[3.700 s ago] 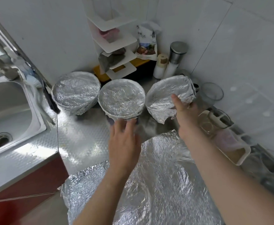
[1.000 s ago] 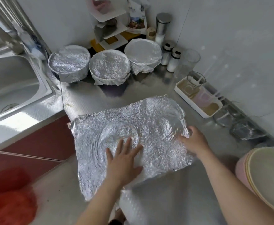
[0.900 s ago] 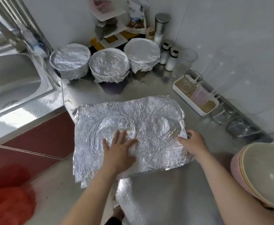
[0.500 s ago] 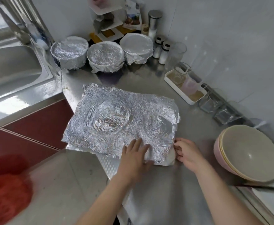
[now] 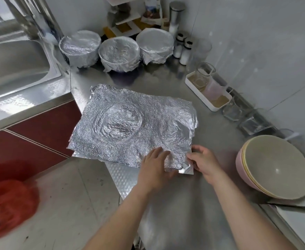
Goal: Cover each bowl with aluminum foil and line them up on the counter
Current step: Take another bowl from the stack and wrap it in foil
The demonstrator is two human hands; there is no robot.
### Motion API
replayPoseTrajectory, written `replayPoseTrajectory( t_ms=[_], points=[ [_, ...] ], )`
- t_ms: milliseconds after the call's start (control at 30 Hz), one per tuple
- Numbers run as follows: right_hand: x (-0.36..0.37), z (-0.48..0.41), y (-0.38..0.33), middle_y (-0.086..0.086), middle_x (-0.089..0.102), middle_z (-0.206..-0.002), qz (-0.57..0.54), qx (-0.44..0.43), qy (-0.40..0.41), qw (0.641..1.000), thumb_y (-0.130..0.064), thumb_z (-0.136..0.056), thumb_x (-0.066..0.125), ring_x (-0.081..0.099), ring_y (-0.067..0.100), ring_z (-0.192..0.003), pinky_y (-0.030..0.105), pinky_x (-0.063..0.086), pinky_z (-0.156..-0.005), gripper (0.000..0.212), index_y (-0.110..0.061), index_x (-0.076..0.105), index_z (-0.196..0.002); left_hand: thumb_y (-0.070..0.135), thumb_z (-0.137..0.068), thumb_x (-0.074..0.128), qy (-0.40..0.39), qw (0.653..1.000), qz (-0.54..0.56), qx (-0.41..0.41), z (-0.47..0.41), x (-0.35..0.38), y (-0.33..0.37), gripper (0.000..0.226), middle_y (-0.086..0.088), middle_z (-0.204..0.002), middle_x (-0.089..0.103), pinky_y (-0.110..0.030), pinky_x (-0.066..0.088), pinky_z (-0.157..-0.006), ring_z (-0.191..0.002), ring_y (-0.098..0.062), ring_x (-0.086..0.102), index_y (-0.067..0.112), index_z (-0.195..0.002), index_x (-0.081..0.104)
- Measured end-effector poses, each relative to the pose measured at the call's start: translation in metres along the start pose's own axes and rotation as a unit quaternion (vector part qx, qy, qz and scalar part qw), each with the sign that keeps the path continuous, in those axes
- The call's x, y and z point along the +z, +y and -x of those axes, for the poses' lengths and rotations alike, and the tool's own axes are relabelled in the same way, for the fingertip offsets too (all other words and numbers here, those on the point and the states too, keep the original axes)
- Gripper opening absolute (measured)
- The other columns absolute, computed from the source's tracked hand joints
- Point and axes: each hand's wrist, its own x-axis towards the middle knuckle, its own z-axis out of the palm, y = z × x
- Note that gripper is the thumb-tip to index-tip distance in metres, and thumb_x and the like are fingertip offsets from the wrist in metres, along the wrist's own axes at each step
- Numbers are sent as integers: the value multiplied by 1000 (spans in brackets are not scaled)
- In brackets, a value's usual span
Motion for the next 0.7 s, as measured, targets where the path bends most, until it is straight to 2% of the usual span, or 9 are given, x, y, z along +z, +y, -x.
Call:
replayPoseTrajectory(
  t_ms=[100, 233, 300, 333, 400, 467, 567, 633, 700],
  points=[
    [-2, -9, -5, 4, 62, -71, -4, -16, 15, 1000, 10, -85, 59, 55, 13, -57, 21, 47, -55, 23, -12, 64, -86, 51, -82, 66, 15, 1000, -12, -5, -7, -2, -1, 63, 0, -150, 41, -44, 30, -112, -140, -22, 31, 28, -138, 49],
    [-2, -20, -8, 4, 63, -73, -26, -22, 43, 998, 10, -85, 60, 55, 11, -57, 19, 49, -55, 23, 0, 63, -104, 40, -85, 65, 30, 996, -84, 11, -12, 0, 8, 55, -1, -150, 41, -47, 38, -104, -138, -25, 36, 25, -135, 48],
    [-2, -23, -10, 2, 65, -79, -5, -33, 66, 997, 8, -85, 60, 58, 9, -61, 14, 49, -56, 27, -3, 62, -109, 32, -84, 67, 55, 993, -99, 22, -16, 1, 13, 46, -1, -137, 54, -46, 46, -93, -126, -27, 50, 21, -127, 55],
    [-3, -24, -10, 2, 67, -86, 51, -47, 86, 994, 5, -85, 60, 61, 11, -68, 15, 50, -61, 30, -6, 61, -113, 28, -83, 66, 74, 992, -99, 28, -18, 4, 12, 37, 0, -126, 61, -44, 50, -86, -116, -27, 57, 20, -119, 60],
    [-6, -23, -7, 6, 66, -113, 219, -108, 109, 964, -3, -85, 59, 63, 19, -98, 26, 48, -85, 47, -12, 53, -131, 23, -87, 59, 94, 992, -83, 22, -21, 6, 12, 20, 3, -109, 67, -40, 53, -79, -102, -26, 61, 20, -106, 64],
    [-10, -19, -3, 10, 49, -140, 360, -203, 106, 904, -7, -83, 63, 46, 27, -127, 35, 34, -105, 66, -16, 39, -144, 19, -87, 61, 113, 991, -67, 12, -21, 4, 11, 12, 5, -101, 70, -35, 52, -74, -94, -24, 64, 20, -97, 68],
    [-11, -9, -8, 7, 20, -156, 479, -263, 105, 831, -17, -82, 67, 17, 28, -141, 48, 31, -106, 84, -34, 21, -151, 14, -82, 67, 159, 985, -44, 47, -17, -7, 14, 12, 5, -95, 72, -29, 51, -69, -86, -21, 66, 20, -92, 71],
    [-11, -7, -15, 6, 16, -157, 499, -302, 122, 803, -15, -78, 69, 13, 27, -142, 54, 35, -100, 87, -40, 23, -148, 20, -86, 57, 184, 978, -27, 92, -14, -18, 13, 15, 5, -96, 72, -28, 48, -76, -88, -19, 66, 19, -93, 71],
    [-12, -9, -27, 8, 23, -156, 487, -344, 138, 791, -10, -74, 72, 17, 29, -140, 57, 36, -97, 84, -38, 36, -144, 20, -84, 52, 202, 971, 2, 131, -6, -30, 13, 21, 4, -96, 73, -30, 45, -88, -94, -17, 66, 17, -92, 71]
  ],
)
